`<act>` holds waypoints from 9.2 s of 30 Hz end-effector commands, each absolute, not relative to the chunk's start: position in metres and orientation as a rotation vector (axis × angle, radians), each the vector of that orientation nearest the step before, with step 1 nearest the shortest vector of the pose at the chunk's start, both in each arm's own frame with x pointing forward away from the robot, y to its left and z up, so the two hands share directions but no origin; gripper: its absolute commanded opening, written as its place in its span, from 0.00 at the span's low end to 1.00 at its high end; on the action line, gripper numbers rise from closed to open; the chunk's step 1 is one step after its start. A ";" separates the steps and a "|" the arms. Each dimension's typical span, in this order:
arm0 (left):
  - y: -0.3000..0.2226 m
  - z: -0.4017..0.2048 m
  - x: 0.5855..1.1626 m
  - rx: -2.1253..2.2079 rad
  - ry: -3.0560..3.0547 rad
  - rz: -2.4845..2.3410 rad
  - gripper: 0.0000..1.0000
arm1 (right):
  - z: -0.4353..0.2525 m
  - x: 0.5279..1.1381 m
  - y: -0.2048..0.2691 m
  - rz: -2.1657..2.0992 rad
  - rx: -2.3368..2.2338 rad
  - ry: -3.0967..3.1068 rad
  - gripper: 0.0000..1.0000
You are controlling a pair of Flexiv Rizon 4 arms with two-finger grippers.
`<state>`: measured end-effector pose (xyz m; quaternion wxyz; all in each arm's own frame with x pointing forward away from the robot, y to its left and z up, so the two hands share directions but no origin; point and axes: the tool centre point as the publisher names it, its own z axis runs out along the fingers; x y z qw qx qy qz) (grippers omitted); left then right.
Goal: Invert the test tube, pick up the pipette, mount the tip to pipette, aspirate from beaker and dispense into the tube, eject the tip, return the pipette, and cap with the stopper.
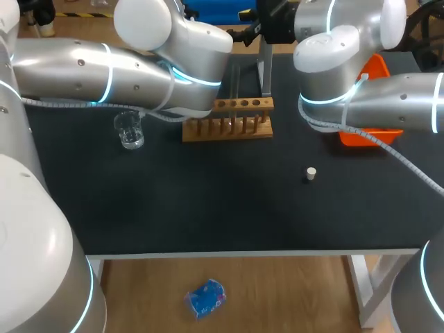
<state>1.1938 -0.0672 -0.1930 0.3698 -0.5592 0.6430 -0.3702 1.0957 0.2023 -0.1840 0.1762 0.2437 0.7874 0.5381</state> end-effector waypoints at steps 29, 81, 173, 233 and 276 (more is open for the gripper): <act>-0.070 -0.213 1.190 -1.479 1.695 -0.885 0.00 | -0.184 1.096 0.202 1.521 0.691 2.232 1.00; -0.079 -0.186 1.094 -1.607 1.592 -0.852 1.00 | -0.184 1.096 0.202 1.521 0.691 2.232 1.00; -0.140 -0.194 0.997 -0.504 2.689 -1.230 1.00 | -0.212 0.880 0.049 1.752 0.496 2.369 1.00; -0.178 -0.225 1.026 -0.393 2.787 -1.220 1.00 | -0.275 0.783 -0.027 1.685 0.499 2.367 1.00; -0.178 -0.225 1.026 -0.393 2.787 -1.220 1.00 | -0.392 0.821 -0.014 1.237 0.873 2.453 1.00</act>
